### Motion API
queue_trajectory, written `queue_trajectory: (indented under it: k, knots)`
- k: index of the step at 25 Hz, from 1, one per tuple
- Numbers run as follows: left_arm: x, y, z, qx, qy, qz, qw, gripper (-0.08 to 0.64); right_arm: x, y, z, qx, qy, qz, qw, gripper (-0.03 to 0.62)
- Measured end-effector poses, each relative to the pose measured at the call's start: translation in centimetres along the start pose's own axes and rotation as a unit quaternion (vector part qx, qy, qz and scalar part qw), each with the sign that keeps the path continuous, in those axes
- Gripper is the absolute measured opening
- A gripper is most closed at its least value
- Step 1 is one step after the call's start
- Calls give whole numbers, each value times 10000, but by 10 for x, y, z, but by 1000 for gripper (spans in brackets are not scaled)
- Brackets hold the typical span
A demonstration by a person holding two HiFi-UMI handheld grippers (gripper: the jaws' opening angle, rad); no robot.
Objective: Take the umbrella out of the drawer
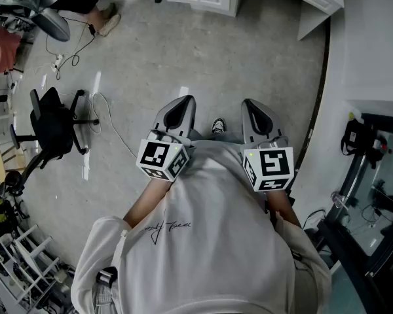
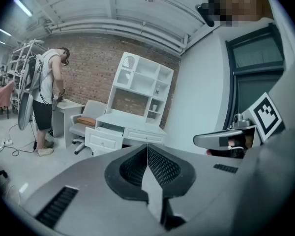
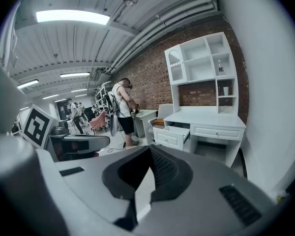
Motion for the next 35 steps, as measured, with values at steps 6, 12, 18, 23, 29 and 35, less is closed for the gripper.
queue_trajectory:
  k: [6, 12, 18, 23, 29, 35]
  knots:
    - [0, 4, -10, 182, 13, -15, 9998, 17, -3, 1, -7, 8, -125, 36, 9999, 21]
    - [6, 2, -10, 240, -182, 75, 9995, 16, -6, 0, -20, 5, -228, -159, 9996, 23]
    - [17, -1, -23, 417, -320, 1, 9986, 17, -14, -8, -39, 33, -343, 55, 9994, 25]
    - [37, -14, -29, 330, -407, 88, 9986, 17, -11, -23, -62, 81, -575, 100, 9983, 25]
    - [72, -30, -43, 190, -470, 82, 9987, 17, -3, -42, -99, 39, -653, 270, 9975, 25]
    - [124, -52, -51, 31, -457, 127, 9989, 17, 23, -64, -155, 103, -730, 384, 9965, 25]
Point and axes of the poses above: the fingertips, and each gripper's own axes: z backward along the fingers, x to its left, y out of its underside, the point moved 1 cm from there along z, backward along the fingers, and after that the axes turned 11 degrees about y, right-handed, at the moved point
